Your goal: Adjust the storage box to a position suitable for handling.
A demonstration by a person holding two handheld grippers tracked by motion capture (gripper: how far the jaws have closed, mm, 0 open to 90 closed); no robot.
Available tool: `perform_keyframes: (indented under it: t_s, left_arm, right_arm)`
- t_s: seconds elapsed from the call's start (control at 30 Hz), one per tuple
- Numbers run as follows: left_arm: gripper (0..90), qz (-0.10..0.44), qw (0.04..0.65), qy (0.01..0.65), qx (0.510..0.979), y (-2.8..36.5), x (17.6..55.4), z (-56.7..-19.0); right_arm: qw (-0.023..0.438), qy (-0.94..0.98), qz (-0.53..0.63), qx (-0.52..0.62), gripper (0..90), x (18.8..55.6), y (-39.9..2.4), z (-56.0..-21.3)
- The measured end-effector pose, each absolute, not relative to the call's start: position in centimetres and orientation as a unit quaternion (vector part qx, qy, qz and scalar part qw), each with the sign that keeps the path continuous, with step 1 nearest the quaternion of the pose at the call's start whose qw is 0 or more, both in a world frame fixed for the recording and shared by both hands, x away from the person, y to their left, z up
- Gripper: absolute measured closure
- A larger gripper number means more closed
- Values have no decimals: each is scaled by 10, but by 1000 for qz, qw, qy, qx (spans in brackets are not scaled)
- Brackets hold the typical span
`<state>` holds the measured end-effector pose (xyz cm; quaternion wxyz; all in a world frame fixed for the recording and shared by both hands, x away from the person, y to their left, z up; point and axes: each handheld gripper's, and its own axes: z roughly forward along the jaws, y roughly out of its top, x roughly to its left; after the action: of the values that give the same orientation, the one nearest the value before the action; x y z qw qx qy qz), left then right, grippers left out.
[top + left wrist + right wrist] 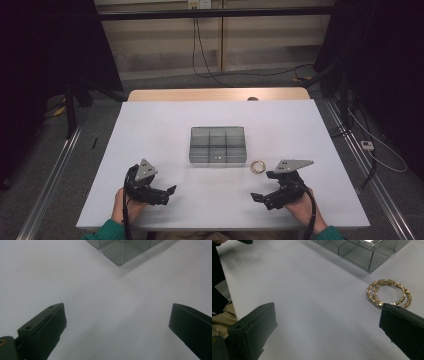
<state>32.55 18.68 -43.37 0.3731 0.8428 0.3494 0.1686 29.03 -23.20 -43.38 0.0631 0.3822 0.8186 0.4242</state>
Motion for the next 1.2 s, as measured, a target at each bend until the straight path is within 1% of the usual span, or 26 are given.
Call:
perform_keyframes:
  t_s: [0.3,0.37,0.77,1.2]
  left_arm:
    - [7,167,378,345,843,186,330,-434]
    - [7,174,374,340,845,186,330,-434]
    - [6,179,374,340,844,186,332,-434]
    - [5,171,372,337,848,185,334,-435]
  right_arm:
    - [56,823,422,377,22,303,-216,-435]
    - [55,823,422,375,22,305,-212,-435]
    - [56,821,432,370,31,317,-199,-434]
    - [57,824,431,364,69,328,-182,-437]
